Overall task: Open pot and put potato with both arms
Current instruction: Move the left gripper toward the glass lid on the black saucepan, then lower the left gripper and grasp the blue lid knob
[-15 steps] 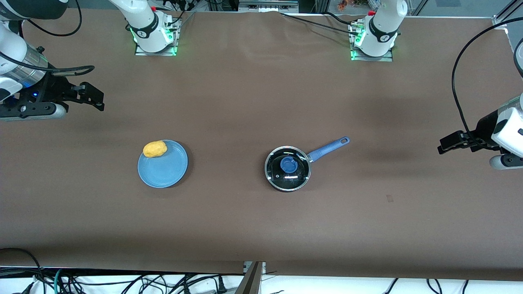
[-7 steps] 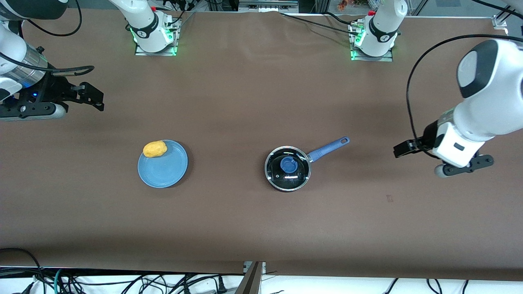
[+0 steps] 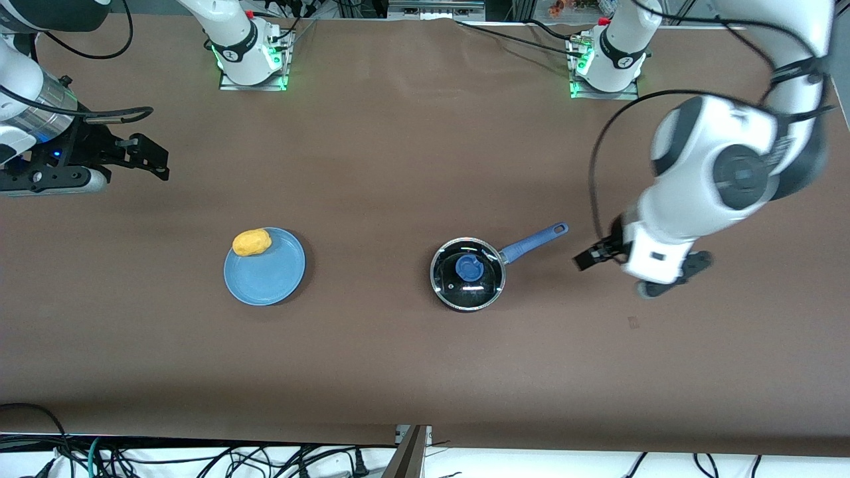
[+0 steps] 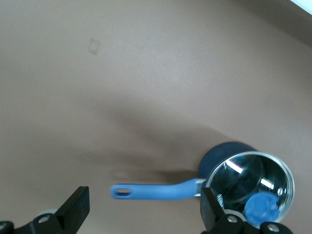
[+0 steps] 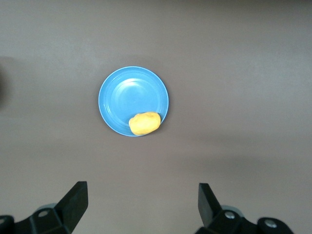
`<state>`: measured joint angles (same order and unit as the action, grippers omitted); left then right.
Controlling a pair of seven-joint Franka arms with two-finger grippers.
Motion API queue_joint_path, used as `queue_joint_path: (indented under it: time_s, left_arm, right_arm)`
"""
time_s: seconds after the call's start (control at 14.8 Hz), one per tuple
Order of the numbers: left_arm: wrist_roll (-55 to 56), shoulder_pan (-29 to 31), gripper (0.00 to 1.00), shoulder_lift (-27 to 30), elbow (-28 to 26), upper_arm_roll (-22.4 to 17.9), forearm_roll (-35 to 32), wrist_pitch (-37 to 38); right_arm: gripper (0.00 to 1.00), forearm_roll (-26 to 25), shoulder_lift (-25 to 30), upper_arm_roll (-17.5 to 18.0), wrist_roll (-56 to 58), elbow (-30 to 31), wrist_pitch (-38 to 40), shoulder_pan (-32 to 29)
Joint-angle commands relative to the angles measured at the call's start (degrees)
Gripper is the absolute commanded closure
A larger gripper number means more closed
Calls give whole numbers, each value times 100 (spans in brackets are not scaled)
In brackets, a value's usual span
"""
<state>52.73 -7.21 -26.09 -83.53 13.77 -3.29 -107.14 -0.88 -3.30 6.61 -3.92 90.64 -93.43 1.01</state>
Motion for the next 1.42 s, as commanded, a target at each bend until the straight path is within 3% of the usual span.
queue_joint_path:
  time_s: [0.0, 0.47, 0.61, 1.01, 1.35]
  left_arm:
    - [1323, -614, 0, -615, 310, -76, -478, -480]
    - [3013, -1028, 0, -1609, 1215, -85, -550, -982]
    - [3549, -1151, 0, -1689, 1225, -102, -602, -1334]
    - [4193, -1818, 0, -1847, 1242, -409, -593, -1353]
    - [4272, -1978, 0, -2005, 1233, -419, -593, -1344]
  right_arm:
    - [0, -62, -22, 68, 14, -91, 71, -57]
    - [0, -62, -40, -28, 41, -56, 80, -74]
    - [0, -70, -40, -28, 50, -56, 88, -66]
    - [0, -62, -40, -20, 32, -56, 80, -48]
    - [1, -44, -40, -11, 32, -73, 80, -39]
